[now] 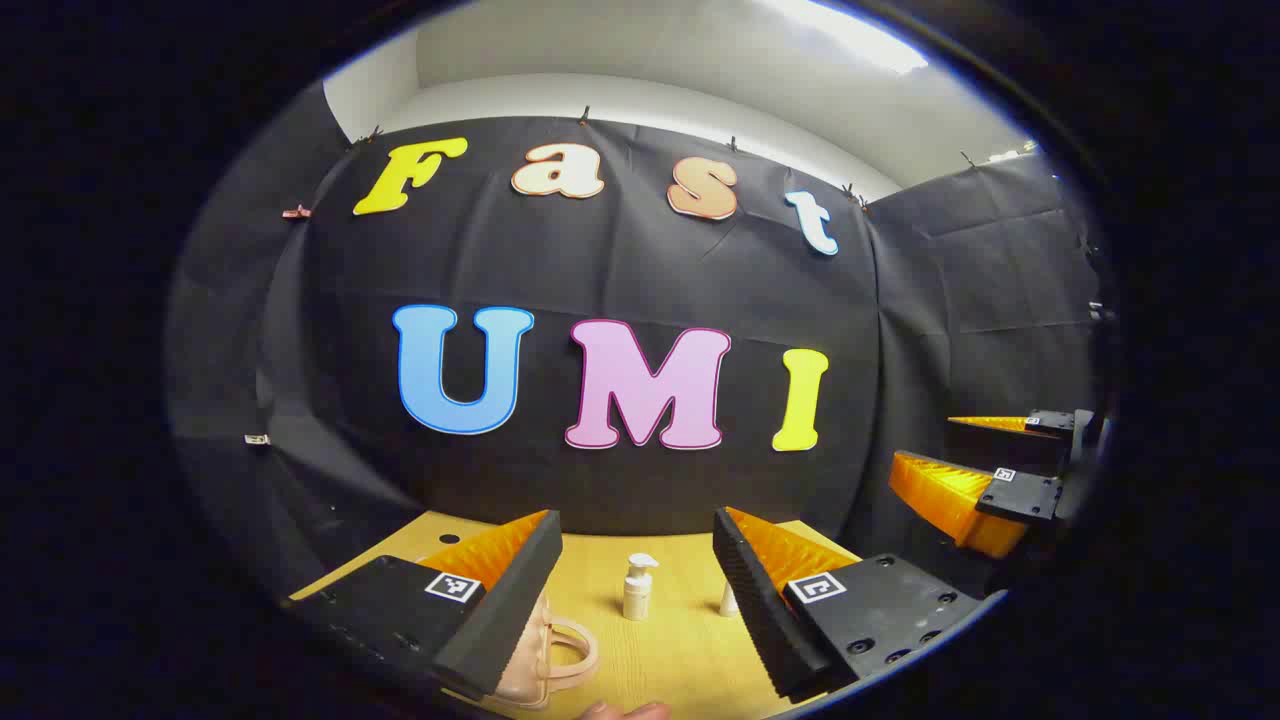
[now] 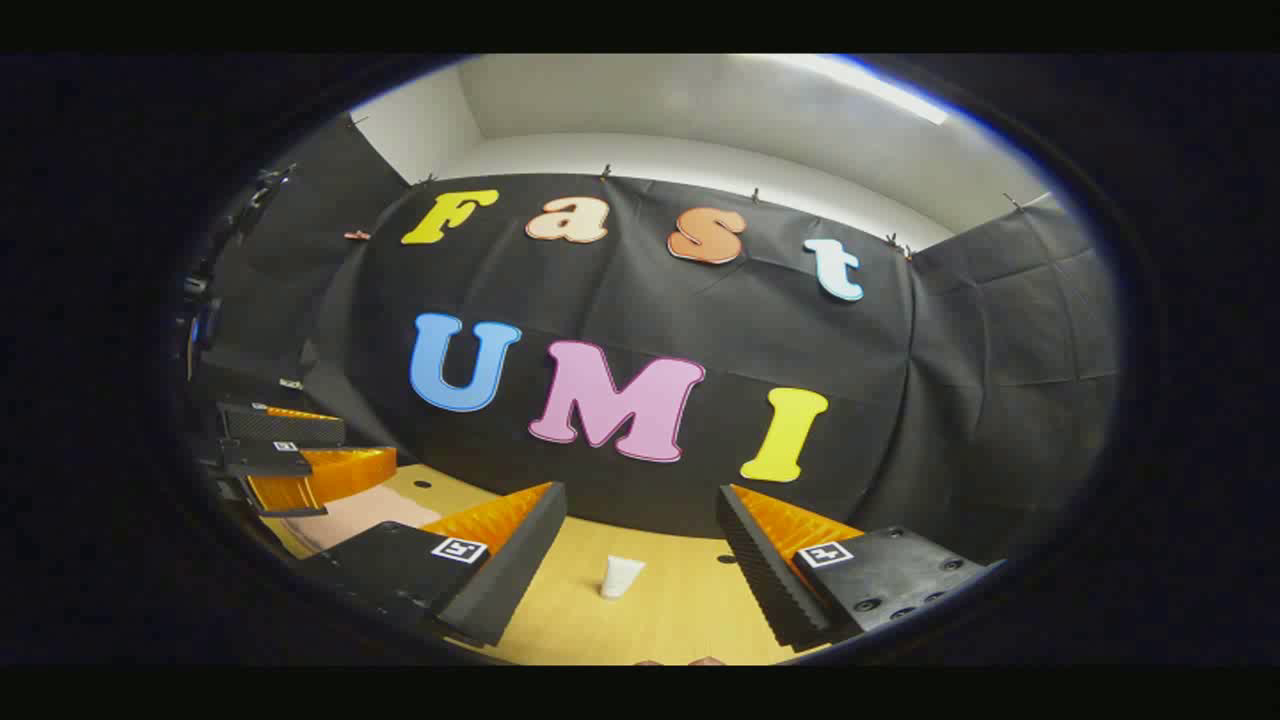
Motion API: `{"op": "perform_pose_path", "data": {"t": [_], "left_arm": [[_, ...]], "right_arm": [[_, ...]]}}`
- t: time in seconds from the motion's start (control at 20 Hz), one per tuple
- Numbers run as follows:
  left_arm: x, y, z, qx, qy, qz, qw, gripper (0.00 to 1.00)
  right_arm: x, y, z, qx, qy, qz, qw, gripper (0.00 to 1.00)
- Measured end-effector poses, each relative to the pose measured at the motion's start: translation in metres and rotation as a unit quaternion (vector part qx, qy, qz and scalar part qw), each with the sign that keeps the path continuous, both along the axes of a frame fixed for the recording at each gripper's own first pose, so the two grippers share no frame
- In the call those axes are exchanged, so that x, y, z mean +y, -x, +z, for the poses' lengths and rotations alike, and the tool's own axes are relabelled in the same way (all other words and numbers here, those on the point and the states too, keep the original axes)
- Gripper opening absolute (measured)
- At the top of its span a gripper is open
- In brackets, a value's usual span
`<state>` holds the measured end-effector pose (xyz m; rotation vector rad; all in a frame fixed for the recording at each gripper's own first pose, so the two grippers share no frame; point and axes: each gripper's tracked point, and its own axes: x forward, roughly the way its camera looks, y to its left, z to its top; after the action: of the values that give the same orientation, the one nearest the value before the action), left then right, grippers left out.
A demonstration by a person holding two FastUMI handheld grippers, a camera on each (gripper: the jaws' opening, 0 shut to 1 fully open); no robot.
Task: First open the suitcase, pack the skin care products into it, and then close the suitcase.
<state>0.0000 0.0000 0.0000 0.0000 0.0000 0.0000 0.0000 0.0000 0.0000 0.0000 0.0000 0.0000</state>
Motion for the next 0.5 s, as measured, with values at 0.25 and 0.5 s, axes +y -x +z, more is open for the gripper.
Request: {"op": "perform_pose_path", "data": {"t": [0.25, 0.5], "left_arm": [[-0.003, -0.003, -0.009, 0.020, 0.012, -0.012, 1.000, 0.96], [0.001, -0.008, -0.006, 0.019, 0.011, -0.016, 1.000, 0.95]], "right_arm": [[-0.005, 0.002, 0.001, 0.009, -0.043, -0.019, 0.999, 0.96], [-0.011, 0.005, -0.008, 0.025, -0.034, -0.026, 0.999, 0.94]]}}
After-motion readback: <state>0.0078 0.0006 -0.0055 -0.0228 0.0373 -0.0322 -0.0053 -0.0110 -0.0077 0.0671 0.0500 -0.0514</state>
